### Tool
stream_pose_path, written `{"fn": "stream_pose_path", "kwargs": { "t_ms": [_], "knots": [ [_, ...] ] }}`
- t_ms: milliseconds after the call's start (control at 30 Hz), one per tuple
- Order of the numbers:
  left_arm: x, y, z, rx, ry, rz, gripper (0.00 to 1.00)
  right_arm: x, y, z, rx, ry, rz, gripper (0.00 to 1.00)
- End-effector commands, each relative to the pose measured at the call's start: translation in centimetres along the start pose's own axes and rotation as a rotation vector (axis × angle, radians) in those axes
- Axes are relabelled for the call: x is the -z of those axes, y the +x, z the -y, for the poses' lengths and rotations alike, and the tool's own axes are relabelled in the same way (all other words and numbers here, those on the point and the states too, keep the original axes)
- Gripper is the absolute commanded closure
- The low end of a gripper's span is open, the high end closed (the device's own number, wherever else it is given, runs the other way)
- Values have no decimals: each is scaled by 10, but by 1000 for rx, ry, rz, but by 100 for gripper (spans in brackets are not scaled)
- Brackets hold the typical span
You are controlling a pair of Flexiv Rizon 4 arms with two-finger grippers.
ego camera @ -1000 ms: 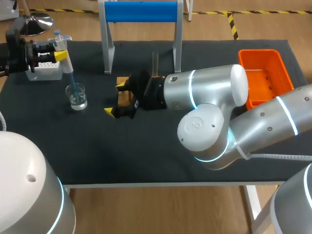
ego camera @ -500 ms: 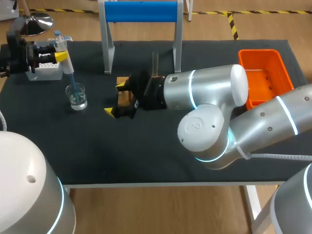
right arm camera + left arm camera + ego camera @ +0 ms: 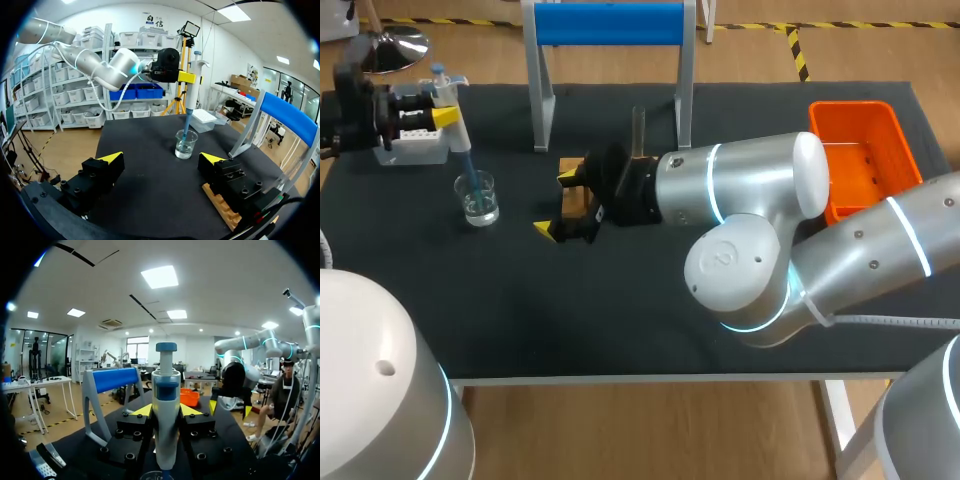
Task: Invert the test tube, pick up the pipette, mount the tip to pipette, aspirate from beaker and dispense into the tube, eject the tip, return the pipette, and cap with the stopper.
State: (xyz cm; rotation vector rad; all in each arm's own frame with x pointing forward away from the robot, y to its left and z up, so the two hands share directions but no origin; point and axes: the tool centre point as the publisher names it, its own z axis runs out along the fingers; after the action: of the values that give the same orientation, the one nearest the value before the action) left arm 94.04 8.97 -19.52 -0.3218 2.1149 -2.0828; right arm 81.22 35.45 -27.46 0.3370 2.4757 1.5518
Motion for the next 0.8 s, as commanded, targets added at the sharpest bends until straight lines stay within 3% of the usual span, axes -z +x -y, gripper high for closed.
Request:
{"fn": "stream_pose_path", "kwargs": {
  "t_ms": [33,200,800],
  "knots": [
    [1,-1,-1,-1,2,-5,100,0,-1,1,-1,-3,-3,0],
    [1,-1,-1,-1,2,-5,100,2,-2,-2,3,-3,-1,0],
    [1,-1,-1,-1,2,-5,100,50,-33,-75,102,-161,-148,0]
  ]
}}
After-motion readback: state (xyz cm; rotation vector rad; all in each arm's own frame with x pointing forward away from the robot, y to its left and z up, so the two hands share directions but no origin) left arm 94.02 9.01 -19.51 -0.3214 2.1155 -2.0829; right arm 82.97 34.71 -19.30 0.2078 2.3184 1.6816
